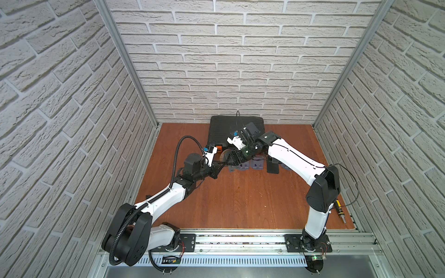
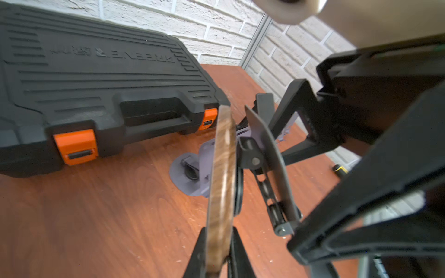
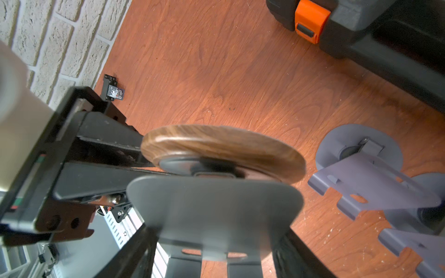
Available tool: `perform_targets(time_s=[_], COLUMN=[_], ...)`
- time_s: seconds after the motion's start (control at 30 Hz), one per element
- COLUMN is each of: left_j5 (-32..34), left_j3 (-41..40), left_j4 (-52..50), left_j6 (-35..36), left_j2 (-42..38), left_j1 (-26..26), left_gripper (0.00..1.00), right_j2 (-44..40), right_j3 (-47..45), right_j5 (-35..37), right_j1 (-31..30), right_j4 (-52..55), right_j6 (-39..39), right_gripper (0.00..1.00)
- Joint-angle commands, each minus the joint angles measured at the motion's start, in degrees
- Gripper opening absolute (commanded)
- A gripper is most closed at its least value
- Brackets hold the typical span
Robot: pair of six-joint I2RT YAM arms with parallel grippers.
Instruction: Open the phone stand
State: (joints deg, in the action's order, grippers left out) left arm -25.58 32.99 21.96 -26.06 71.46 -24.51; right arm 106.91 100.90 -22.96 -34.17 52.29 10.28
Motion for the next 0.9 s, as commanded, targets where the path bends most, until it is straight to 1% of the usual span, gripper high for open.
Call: perform_targets(time_s=[0.0,0.13,0.3,0.43,0.87], left_j5=[12.79,9.53,6.38,4.72,2.04], left_j3=[-3.14,-3.68,-3.89,-4.23,-3.15], left_j4=[3.57,6.88,9.45,12.5,14.57], left_j6=[-8.87,-10.62,-12.01,-13.6,-13.66], left_j2=[0.71,-0.74,-1.42,-0.32,3.11], left_j1=[3.65,2.44,1.8,1.29,-0.89], left_gripper=[0.07,0.17,0.27,0.3,0.41], right_j2=[-6.15,-5.22,-4.8,-4.61,-3.15], right_j3=[-0.47,0.08,0.7,0.84,2.81], right_j5=[-3.76,-3.66,-3.61,-3.74,-4.42], right_j1=[-0.75,-0.93,-0.97,-0.94,-1.06], right_j4=[13.54,12.08,11.42,11.09,10.73], right_j6=[1.08,1.54,1.97,2.16,2.7], right_gripper=[0.06,0.06,0.06,0.06,0.06])
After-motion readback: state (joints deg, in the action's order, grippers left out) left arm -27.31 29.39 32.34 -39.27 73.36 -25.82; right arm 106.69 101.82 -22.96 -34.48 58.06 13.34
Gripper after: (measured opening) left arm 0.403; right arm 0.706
